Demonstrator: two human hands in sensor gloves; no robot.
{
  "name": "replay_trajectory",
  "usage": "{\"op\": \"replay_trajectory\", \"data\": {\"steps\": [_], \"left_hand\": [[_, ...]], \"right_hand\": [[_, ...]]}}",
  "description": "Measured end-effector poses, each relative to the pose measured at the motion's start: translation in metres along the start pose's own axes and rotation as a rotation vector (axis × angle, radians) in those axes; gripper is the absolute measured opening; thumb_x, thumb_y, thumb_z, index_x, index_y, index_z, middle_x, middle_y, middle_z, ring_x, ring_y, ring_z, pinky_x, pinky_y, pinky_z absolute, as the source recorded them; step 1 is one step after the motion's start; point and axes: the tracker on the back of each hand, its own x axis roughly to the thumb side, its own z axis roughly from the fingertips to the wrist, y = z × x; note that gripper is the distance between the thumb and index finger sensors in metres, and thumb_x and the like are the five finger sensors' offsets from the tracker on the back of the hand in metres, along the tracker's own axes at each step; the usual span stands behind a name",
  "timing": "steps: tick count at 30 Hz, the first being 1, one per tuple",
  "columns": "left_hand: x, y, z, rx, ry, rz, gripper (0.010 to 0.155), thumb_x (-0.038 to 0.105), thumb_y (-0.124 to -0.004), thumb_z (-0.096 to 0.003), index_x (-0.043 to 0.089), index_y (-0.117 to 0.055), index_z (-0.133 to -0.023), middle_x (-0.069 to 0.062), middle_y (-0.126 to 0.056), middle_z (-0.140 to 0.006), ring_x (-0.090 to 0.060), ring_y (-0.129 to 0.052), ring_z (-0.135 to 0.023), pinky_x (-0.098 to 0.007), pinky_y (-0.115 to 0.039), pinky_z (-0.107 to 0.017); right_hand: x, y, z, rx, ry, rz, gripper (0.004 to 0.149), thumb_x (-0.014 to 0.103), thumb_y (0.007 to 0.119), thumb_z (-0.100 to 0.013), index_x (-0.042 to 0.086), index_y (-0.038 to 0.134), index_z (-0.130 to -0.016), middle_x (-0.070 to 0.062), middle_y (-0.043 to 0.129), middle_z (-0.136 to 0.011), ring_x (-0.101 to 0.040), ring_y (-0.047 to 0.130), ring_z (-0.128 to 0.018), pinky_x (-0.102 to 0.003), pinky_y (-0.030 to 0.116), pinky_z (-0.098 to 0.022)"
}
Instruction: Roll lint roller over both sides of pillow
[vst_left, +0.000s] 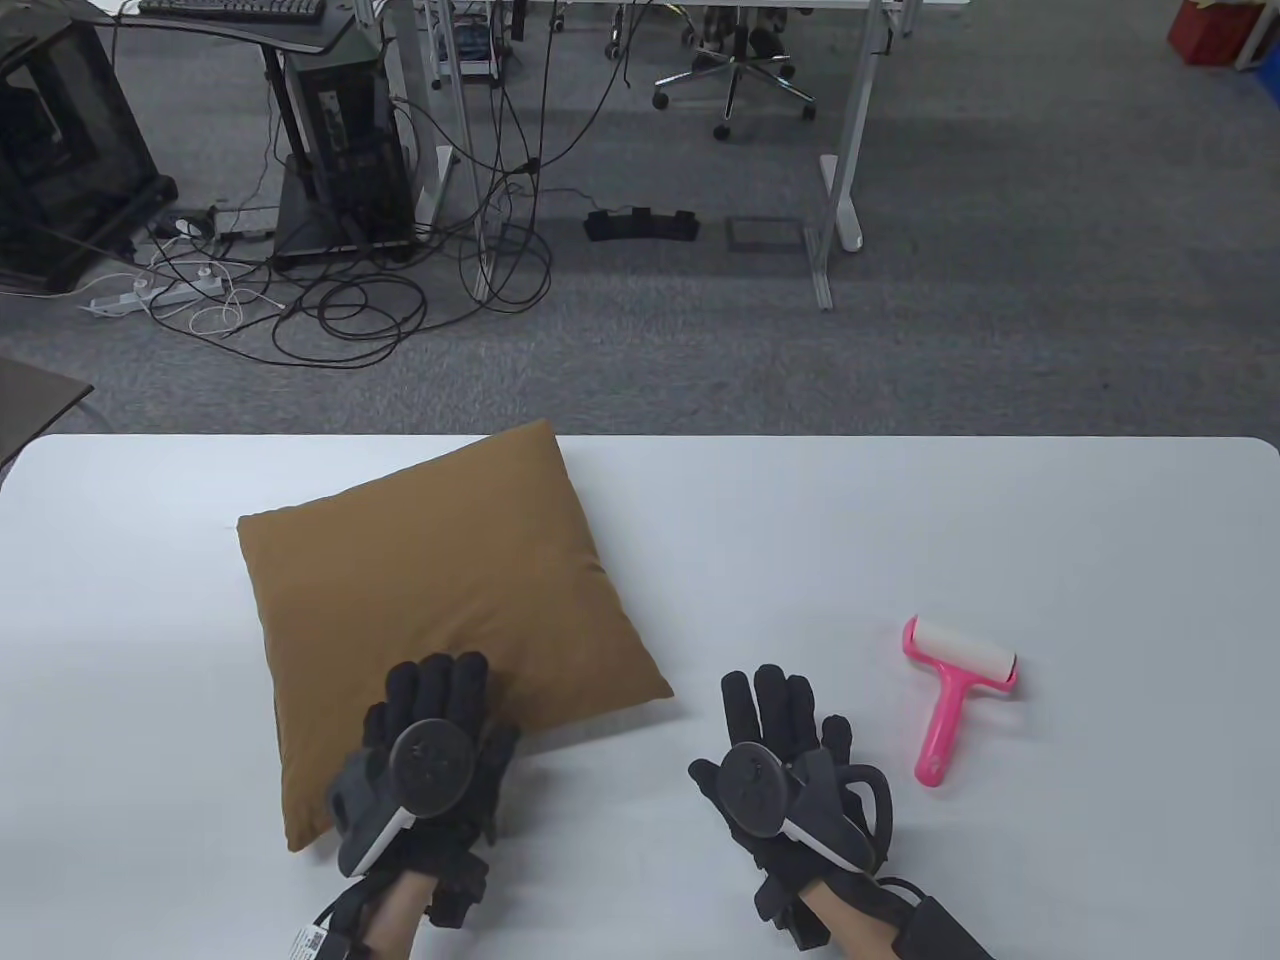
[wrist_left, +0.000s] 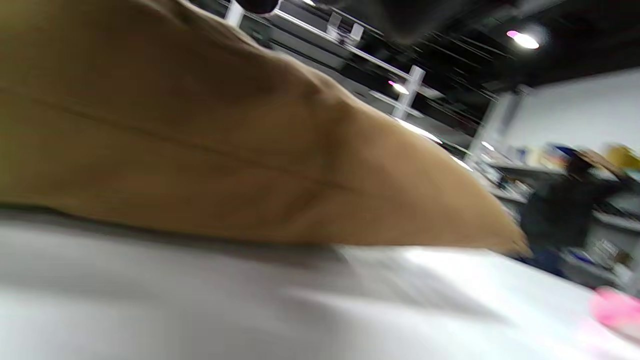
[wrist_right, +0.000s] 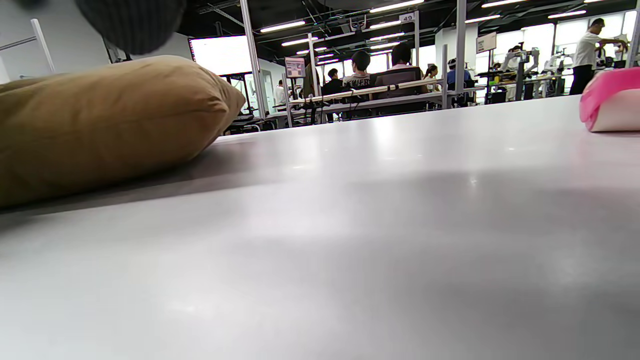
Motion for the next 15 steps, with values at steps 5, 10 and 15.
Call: {"op": "replay_trajectory", "data": {"steps": [5,10,15], "left_hand": [[-0.053,0.025,-0.004,0.03,0.245,0.004,0.072,0.027,-0.069,-0.0523,0.03,-0.025,-0.11,-0.011,-0.027,-0.117,-0.043,-0.018,-0.107,-0.068,-0.023,-0.07],[-0.104,0.031,0.003,-0.131,0.567,0.107,0.106,0.069,-0.074,-0.0432,0.012,-0.013,-0.109,-0.031,-0.035,-0.112,-0.051,-0.059,-0.095,-0.066,-0.05,-0.063],[-0.115,0.022,0.002,-0.29,0.611,0.103,0.11,0.082,-0.058,-0.0392,0.006,-0.022,-0.11,-0.03,-0.075,-0.097,-0.042,-0.095,-0.068,-0.059,-0.076,-0.046]], "right_hand": [[0.0,-0.002,0.001,0.012,0.007,-0.013,0.081,0.058,0.051,-0.058,0.016,0.008,-0.111,-0.028,0.012,-0.118,-0.054,0.026,-0.104,-0.078,0.038,-0.062],[0.003,-0.006,0.005,-0.005,-0.008,-0.03,0.081,0.058,0.052,-0.058,0.016,0.008,-0.112,-0.028,0.013,-0.118,-0.055,0.028,-0.104,-0.078,0.039,-0.062],[-0.002,-0.006,0.004,0.018,0.012,-0.055,0.081,0.058,0.052,-0.058,0.015,0.009,-0.112,-0.029,0.013,-0.118,-0.055,0.029,-0.104,-0.077,0.039,-0.062]]}}
